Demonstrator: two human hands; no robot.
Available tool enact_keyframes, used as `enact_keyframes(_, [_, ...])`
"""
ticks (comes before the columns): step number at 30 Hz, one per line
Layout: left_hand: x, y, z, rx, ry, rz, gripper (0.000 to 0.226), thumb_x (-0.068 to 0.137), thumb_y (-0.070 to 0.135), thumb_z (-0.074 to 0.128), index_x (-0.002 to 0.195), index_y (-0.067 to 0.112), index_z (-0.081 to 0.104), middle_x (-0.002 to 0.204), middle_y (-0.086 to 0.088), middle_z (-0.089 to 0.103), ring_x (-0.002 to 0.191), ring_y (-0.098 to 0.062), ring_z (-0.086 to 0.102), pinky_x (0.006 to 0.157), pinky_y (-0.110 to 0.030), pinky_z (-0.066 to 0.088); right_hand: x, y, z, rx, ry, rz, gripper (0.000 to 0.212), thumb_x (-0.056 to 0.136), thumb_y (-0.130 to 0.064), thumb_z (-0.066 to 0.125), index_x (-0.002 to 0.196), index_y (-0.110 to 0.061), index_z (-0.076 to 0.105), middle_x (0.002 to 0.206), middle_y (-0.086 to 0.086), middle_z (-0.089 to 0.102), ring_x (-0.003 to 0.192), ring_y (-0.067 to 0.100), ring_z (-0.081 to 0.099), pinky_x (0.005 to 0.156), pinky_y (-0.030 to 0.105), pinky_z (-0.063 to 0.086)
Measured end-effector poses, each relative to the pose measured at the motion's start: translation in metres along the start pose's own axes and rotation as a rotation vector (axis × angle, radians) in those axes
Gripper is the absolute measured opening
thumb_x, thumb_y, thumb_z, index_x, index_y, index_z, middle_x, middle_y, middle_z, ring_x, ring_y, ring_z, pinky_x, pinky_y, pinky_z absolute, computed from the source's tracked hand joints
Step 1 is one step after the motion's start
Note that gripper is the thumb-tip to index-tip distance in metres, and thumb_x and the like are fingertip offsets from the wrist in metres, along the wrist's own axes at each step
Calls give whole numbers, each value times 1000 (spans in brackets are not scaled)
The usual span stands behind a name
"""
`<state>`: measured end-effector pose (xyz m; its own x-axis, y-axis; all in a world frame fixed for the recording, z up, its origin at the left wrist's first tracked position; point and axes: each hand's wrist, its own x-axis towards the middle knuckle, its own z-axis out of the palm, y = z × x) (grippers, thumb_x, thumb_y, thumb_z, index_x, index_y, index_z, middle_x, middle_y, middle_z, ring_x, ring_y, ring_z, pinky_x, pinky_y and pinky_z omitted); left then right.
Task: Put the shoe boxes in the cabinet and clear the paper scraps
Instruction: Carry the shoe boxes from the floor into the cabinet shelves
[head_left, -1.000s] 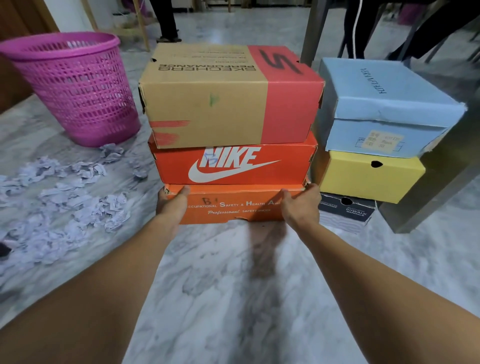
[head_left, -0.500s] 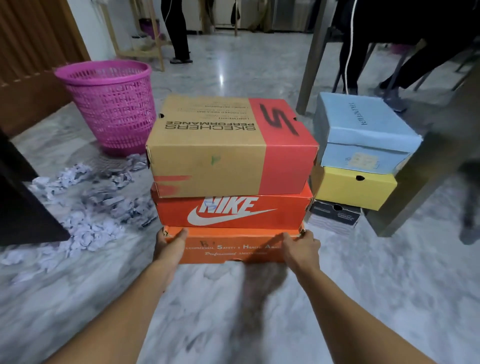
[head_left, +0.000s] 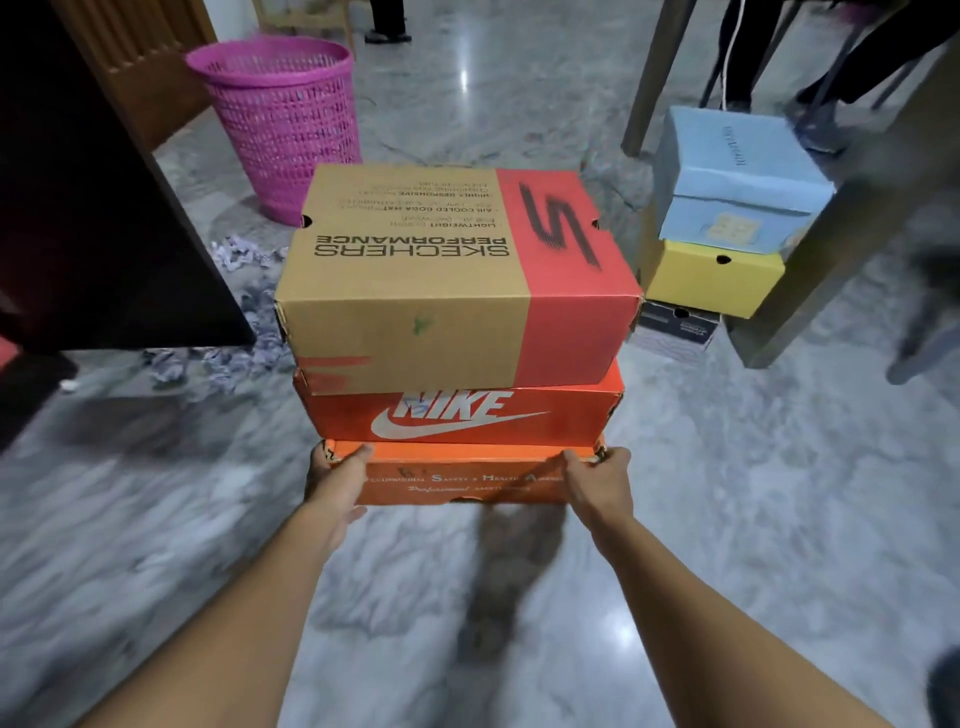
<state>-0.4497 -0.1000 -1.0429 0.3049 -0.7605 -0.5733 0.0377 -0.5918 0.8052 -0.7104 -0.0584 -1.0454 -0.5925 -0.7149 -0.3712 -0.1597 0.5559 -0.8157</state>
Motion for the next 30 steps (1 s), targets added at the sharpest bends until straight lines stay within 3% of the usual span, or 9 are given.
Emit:
enact_keyframes(4, [-25, -18, -18, 6, 29, -37, 36, 94, 31, 60, 126, 28, 43, 124, 1, 54, 108, -25, 53, 93, -51, 49, -24, 17, -5, -24, -16, -1, 36, 89, -33, 61, 109, -15, 37, 106, 5, 57, 95, 27, 60, 88, 43, 50])
enact_keyframes(9, [-54, -18, -29, 40, 52, -107, 24, 92, 23, 55, 115, 20, 49, 114, -7, 59, 96, -27, 56, 84, -41, 48, -39, 25, -27, 37, -5, -10, 34, 96, -35, 50, 123, -14, 47, 122, 5, 61, 105, 23, 59, 94, 42, 49])
enact_keyframes(12, [-68, 4, -35, -47, 358, 4, 31, 96, 19, 41, 116, 5, 60, 118, -18, 63, 101, -37, 60, 82, -36, 46, -42, -11, -47, 174, 162, -146, 31, 100, -31, 40, 125, -19, 54, 122, 0, 60, 109, 19, 56, 96, 38, 46])
enact_keyframes(15, [-85, 48, -36, -285, 588, 85, 54, 101, 41, 31, 119, 0, 61, 118, -19, 63, 109, -36, 58, 85, -34, 40, -43, -68, -63, 419, 203, -288, 27, 96, -39, 44, 103, -25, 66, 105, -6, 66, 101, 15, 60, 90, 35, 46])
enact_keyframes(18, [-102, 92, -27, -444, 395, 215, 69, 82, 80, 33, 95, 21, 65, 89, 5, 63, 94, -20, 57, 82, -30, 36, -41, -108, -72, 502, 75, -391, 31, 88, -58, 45, 86, -33, 64, 98, -7, 70, 98, 10, 64, 91, 35, 48])
enact_keyframes(20, [-105, 108, -25, -377, 223, 262, 81, 56, 96, 35, 90, 31, 70, 93, 9, 69, 99, -19, 63, 86, -33, 44, -40, -120, -72, 435, -44, -438, 31, 90, -60, 47, 90, -34, 66, 101, -10, 70, 102, 10, 62, 89, 30, 46])
enact_keyframes(25, [-106, 122, -37, -230, 69, 180, 79, 44, 83, 58, 98, 27, 74, 101, -3, 74, 94, -29, 69, 89, -48, 54, -43, -130, -62, 373, -143, -431, 31, 86, -50, 65, 108, -28, 63, 97, -4, 69, 90, 12, 63, 76, 29, 45])
enact_keyframes(28, [-132, 139, -49, -252, 35, 166, 61, 54, 65, 61, 96, 22, 73, 95, -7, 73, 87, -29, 70, 69, -44, 59, -51, -145, -58, 398, -186, -467, 23, 88, -45, 65, 102, -28, 65, 99, -6, 69, 87, 5, 60, 75, 27, 42])
enact_keyframes(30, [-140, 150, -66, -253, 73, 197, 41, 70, 58, 61, 88, 23, 70, 91, -7, 70, 85, -29, 68, 70, -46, 58, -58, -160, -51, 403, -237, -508, 26, 85, -50, 66, 96, -26, 67, 99, -3, 71, 89, 10, 62, 77, 30, 45])
